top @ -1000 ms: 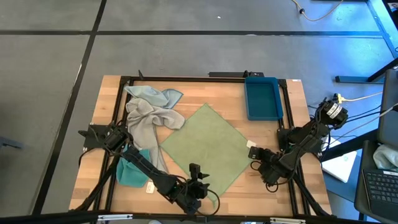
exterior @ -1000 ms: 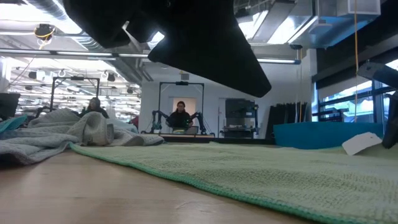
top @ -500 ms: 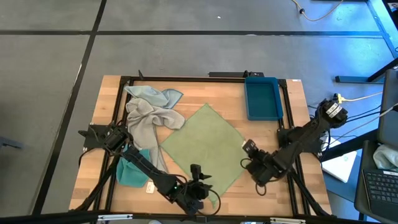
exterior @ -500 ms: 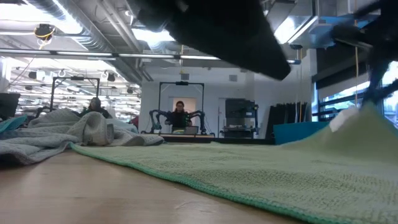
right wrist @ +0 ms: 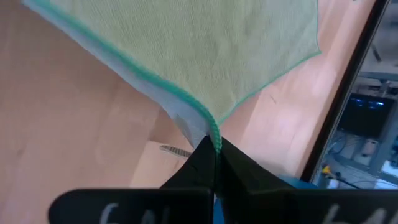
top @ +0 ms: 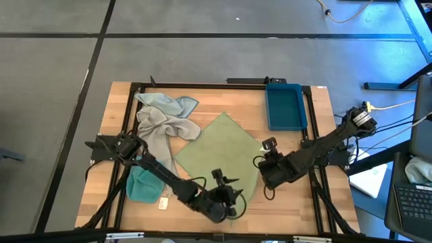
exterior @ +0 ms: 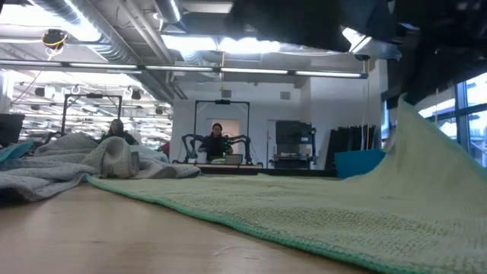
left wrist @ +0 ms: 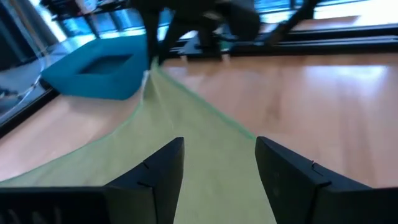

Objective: Fold microfiber towels
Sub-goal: Fold the green microfiber cloth

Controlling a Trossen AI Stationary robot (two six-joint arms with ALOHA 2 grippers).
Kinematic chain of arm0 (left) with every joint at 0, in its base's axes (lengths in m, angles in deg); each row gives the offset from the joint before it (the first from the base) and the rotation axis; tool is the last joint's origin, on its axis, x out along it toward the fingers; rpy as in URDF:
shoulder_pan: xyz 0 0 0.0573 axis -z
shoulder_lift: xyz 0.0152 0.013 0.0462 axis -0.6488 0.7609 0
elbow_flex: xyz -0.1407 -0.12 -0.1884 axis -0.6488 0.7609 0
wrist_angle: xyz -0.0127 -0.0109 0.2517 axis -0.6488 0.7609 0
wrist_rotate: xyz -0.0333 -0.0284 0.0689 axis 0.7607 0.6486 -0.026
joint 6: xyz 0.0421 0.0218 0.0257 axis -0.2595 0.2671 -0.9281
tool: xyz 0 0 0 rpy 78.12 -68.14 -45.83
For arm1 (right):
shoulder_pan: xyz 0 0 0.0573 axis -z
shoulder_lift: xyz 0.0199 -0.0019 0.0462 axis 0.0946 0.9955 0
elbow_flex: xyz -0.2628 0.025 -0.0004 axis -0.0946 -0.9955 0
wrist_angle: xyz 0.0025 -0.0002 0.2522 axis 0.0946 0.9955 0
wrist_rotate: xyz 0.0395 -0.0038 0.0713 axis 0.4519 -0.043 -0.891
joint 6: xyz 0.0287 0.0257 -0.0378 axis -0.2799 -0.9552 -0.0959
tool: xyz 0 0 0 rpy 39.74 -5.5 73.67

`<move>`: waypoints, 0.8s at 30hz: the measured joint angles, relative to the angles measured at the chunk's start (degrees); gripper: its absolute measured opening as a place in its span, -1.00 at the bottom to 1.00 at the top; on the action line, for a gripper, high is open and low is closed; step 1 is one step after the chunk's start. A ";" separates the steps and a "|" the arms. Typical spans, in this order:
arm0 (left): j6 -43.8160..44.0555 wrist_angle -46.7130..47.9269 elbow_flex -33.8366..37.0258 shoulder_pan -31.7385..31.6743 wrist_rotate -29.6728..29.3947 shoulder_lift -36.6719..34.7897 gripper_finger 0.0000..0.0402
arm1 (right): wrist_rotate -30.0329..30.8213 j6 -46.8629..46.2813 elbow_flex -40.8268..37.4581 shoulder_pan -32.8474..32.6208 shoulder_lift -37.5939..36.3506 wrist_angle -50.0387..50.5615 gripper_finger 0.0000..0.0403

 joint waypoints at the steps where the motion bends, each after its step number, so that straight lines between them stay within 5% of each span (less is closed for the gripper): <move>1: 0.28 0.04 0.00 -0.59 0.02 0.00 -0.05 | -0.03 -0.05 0.50 0.42 0.00 -0.01 -0.96; 13: 6.73 -6.05 0.00 -8.54 15.68 0.00 -0.04 | -3.01 0.06 2.46 3.91 -0.04 -1.11 -0.95; 24: 8.48 -7.95 0.00 -10.49 17.31 0.20 -0.04 | -2.99 0.30 2.46 5.94 -0.04 -1.81 -0.95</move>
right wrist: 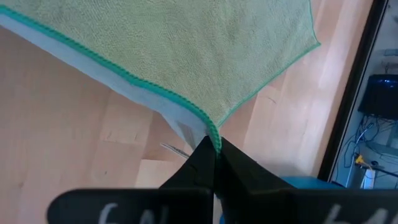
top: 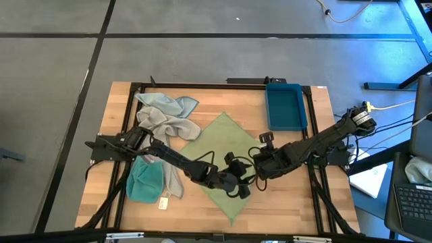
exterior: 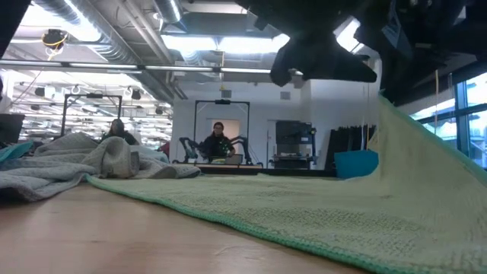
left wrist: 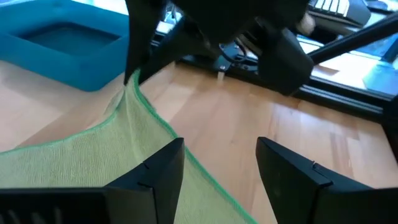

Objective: Fold microfiber towels
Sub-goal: Fold the green microfiber cloth

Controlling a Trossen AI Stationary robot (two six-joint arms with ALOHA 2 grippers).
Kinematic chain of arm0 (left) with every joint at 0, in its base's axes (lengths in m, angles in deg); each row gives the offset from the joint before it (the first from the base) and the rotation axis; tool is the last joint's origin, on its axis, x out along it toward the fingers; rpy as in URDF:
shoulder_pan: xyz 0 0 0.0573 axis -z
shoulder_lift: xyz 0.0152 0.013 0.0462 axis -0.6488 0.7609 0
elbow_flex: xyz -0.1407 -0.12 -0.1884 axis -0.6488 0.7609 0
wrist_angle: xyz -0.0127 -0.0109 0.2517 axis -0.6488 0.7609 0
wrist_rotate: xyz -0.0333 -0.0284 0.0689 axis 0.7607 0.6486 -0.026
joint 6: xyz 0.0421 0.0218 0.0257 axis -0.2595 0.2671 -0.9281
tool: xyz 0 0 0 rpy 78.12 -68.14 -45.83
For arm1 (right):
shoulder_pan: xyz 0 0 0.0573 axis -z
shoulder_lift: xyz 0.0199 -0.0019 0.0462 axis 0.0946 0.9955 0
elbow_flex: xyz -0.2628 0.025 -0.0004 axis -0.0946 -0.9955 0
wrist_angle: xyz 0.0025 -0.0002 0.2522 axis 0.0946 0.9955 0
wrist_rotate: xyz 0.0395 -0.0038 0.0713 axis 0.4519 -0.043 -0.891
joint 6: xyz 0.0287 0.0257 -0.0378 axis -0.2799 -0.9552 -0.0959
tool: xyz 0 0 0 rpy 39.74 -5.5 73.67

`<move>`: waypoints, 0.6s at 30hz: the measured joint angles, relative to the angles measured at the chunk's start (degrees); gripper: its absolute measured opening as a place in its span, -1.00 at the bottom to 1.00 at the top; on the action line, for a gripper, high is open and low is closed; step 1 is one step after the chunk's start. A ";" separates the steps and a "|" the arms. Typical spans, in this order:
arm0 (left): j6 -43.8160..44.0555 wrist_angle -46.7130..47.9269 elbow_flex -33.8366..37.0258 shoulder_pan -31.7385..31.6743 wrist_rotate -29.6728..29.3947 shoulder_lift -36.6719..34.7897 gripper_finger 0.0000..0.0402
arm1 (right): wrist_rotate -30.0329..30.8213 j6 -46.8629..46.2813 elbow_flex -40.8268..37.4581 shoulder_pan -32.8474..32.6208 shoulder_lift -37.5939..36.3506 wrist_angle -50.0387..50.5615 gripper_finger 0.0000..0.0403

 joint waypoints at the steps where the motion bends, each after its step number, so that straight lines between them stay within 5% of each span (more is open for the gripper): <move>1: -0.06 0.22 0.00 0.01 -0.10 0.06 -0.04 | 0.00 0.08 0.00 0.13 0.00 -0.15 -0.95; 18: 3.91 -3.36 0.01 -0.96 1.57 4.25 -0.05 | 0.01 0.15 -0.03 2.57 0.00 -1.62 -0.95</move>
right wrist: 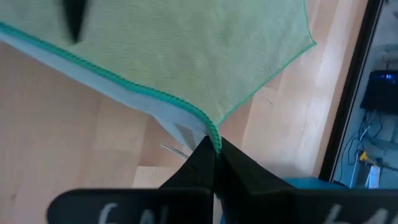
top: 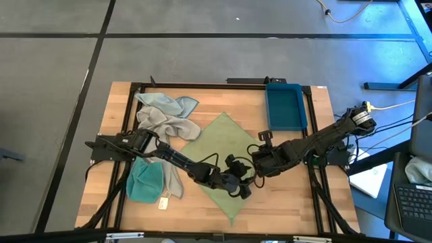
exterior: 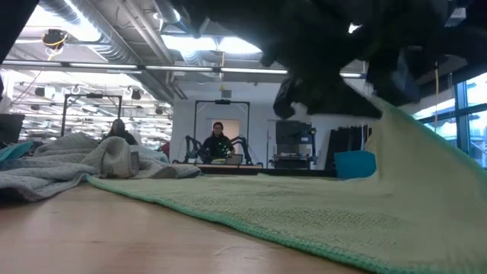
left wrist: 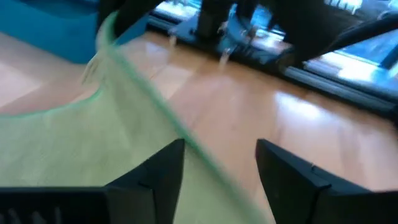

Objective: Fold microfiber towels
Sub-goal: Fold the green microfiber cloth

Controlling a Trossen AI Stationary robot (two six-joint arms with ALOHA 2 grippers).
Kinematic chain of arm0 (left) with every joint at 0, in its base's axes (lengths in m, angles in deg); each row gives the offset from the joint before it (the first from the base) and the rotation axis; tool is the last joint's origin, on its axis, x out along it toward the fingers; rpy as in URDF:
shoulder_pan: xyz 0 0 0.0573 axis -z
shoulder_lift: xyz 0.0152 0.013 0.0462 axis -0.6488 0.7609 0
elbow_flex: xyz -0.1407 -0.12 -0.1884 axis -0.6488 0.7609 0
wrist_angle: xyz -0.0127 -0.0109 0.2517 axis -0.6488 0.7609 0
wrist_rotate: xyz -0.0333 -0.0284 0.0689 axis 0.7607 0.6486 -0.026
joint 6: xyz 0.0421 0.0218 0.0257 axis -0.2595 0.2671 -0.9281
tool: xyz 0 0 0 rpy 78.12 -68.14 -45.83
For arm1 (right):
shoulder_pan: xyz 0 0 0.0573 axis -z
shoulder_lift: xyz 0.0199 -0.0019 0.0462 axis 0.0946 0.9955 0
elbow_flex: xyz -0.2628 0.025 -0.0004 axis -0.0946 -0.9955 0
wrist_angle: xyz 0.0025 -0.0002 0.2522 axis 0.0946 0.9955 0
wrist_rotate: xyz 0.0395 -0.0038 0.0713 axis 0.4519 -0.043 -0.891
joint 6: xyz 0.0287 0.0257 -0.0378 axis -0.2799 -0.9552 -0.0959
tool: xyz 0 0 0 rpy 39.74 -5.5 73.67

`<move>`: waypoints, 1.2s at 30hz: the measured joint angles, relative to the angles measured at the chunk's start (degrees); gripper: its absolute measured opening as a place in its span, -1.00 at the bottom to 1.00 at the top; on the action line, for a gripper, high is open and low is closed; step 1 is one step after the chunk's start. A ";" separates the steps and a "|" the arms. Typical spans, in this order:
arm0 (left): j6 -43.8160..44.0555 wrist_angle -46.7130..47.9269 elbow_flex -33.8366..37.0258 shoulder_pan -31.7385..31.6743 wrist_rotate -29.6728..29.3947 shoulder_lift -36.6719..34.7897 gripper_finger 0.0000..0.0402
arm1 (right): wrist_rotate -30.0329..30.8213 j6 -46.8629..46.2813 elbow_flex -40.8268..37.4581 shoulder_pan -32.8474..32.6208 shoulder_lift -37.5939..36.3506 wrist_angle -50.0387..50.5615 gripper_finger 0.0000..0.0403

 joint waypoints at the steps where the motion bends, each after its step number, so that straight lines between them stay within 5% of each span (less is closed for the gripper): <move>1: -0.17 -0.01 -0.08 -0.06 0.00 -0.10 -0.05 | 0.04 0.03 -0.14 0.53 0.00 -0.56 -0.95; 22: -1.24 11.39 -0.01 1.14 3.24 -0.08 -0.05 | 0.04 2.88 -0.42 3.56 -0.02 -0.47 -0.95; 36: 4.24 27.82 -0.06 6.94 3.87 -3.37 -0.05 | 0.04 1.53 -0.47 3.56 -0.02 1.80 -0.94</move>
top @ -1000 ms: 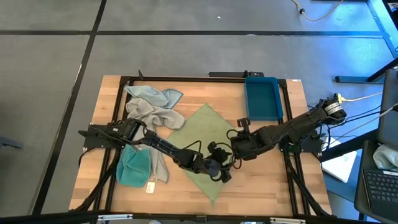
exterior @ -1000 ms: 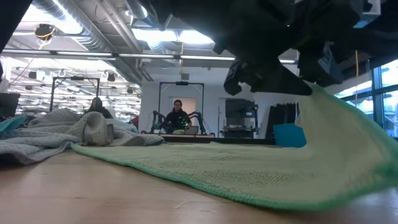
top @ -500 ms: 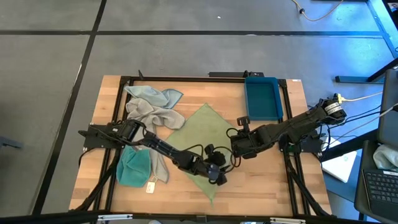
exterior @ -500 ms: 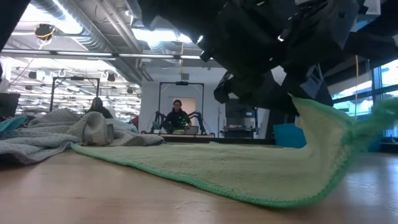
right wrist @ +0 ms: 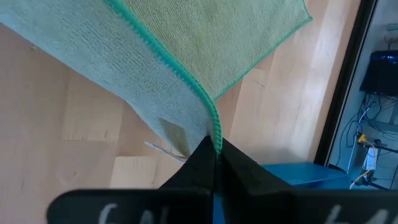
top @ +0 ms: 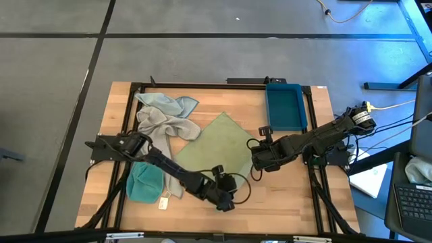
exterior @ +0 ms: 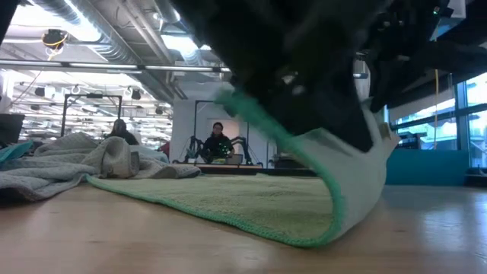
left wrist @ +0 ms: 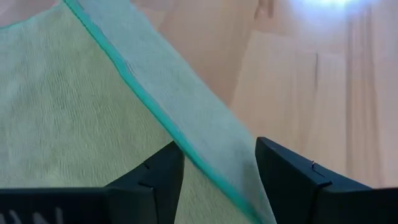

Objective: Fold microfiber towels
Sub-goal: Fold the green microfiber cloth

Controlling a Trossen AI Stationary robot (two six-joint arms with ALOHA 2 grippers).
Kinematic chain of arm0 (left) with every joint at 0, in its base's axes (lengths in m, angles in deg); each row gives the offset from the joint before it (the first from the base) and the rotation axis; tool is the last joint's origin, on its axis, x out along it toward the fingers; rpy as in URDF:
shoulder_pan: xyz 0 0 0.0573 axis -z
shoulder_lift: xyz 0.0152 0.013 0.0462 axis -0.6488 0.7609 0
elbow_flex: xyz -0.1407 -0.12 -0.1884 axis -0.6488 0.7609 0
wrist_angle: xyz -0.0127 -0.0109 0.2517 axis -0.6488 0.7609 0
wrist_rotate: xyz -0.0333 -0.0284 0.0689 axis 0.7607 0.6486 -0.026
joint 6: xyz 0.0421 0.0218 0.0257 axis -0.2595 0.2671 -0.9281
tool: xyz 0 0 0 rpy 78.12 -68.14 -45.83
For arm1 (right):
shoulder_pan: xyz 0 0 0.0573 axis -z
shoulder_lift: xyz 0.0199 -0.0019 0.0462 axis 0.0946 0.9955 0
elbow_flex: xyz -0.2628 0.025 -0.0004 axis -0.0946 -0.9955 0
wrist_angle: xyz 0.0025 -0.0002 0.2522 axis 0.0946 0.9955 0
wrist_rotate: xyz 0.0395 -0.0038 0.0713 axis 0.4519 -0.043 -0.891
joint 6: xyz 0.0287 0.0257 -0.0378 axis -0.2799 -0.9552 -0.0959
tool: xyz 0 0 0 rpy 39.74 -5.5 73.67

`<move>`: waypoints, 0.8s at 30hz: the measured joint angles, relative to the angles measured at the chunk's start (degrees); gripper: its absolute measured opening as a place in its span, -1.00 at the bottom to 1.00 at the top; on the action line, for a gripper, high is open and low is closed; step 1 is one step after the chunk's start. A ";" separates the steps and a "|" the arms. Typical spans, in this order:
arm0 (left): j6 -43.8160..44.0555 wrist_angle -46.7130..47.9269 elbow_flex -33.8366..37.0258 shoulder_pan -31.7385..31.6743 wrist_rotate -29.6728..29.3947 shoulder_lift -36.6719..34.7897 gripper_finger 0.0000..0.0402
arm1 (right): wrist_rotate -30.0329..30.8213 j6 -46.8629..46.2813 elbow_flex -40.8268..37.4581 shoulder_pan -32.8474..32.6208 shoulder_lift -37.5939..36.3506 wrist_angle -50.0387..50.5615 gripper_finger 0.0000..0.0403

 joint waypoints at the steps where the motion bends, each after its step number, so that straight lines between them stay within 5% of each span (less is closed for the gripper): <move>1: 0.47 0.31 0.00 0.45 0.00 -0.17 -0.05 | -0.02 0.00 0.00 0.00 0.00 0.00 -0.94; 24: 17.25 5.95 0.02 7.95 5.59 -0.38 -0.05 | 0.00 -0.17 0.00 0.00 0.02 0.07 -0.94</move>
